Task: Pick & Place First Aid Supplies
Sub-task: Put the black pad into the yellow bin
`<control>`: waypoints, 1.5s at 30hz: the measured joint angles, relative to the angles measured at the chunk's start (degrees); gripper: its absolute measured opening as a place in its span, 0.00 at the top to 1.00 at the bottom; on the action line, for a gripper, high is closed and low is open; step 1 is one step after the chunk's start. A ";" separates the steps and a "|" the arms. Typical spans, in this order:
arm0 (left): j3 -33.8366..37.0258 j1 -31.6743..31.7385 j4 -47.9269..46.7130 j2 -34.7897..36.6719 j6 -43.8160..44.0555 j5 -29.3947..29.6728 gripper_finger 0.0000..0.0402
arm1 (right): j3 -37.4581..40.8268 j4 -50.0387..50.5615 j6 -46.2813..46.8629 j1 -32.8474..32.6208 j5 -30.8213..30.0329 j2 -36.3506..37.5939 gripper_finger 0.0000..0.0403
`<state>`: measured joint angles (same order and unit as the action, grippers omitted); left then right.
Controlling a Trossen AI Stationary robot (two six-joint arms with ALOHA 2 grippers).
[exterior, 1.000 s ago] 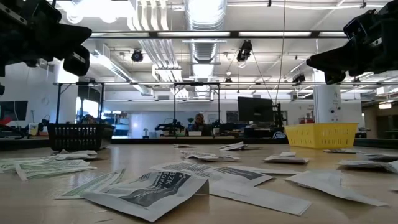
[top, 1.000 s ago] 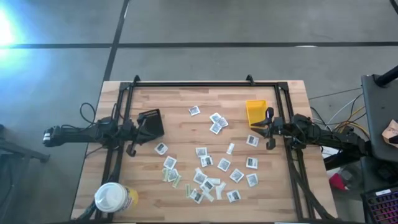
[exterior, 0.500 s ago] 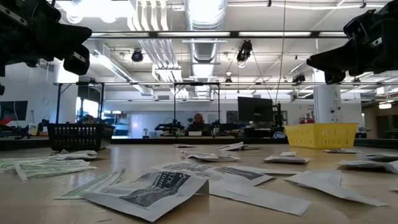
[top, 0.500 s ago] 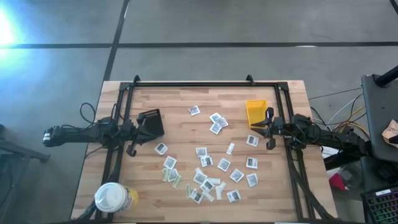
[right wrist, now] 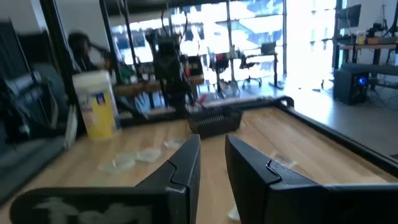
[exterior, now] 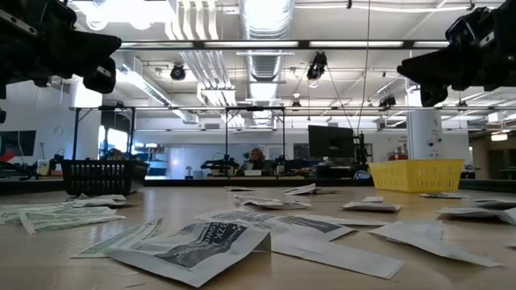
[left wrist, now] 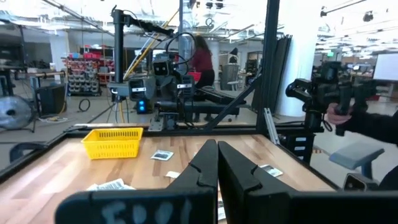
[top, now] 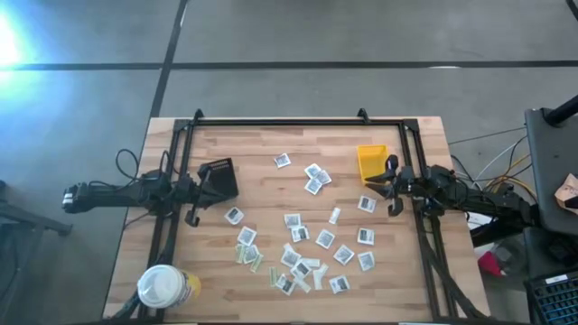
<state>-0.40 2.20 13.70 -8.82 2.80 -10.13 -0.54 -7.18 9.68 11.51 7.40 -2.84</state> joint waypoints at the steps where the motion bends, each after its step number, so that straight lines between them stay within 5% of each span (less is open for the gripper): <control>1: 0.00 0.02 0.06 -0.01 -0.02 0.20 0.99 | 0.00 -1.29 0.71 0.02 0.00 0.01 0.83; 8: 0.00 0.06 0.06 0.00 0.00 2.56 0.99 | 0.00 -8.68 5.33 0.02 -2.36 0.03 0.77; 16: 0.00 0.04 0.06 0.00 -0.27 3.45 0.99 | -3.52 -8.93 9.34 0.02 -2.72 -0.64 0.60; 25: 0.00 0.04 0.03 0.00 -0.93 12.02 0.99 | -20.14 18.10 11.06 0.02 -8.03 -7.96 0.53; 34: 0.00 0.04 -0.01 0.00 0.24 12.22 0.99 | -33.62 43.17 25.41 -2.96 1.57 -22.27 0.58; 45: 0.00 0.00 -0.04 -0.01 0.12 12.20 0.99 | -38.23 46.27 36.81 -16.75 4.61 -38.41 0.61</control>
<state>-0.40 2.20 13.67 -8.83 2.92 2.07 -38.76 39.09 46.49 -5.23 12.01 -41.25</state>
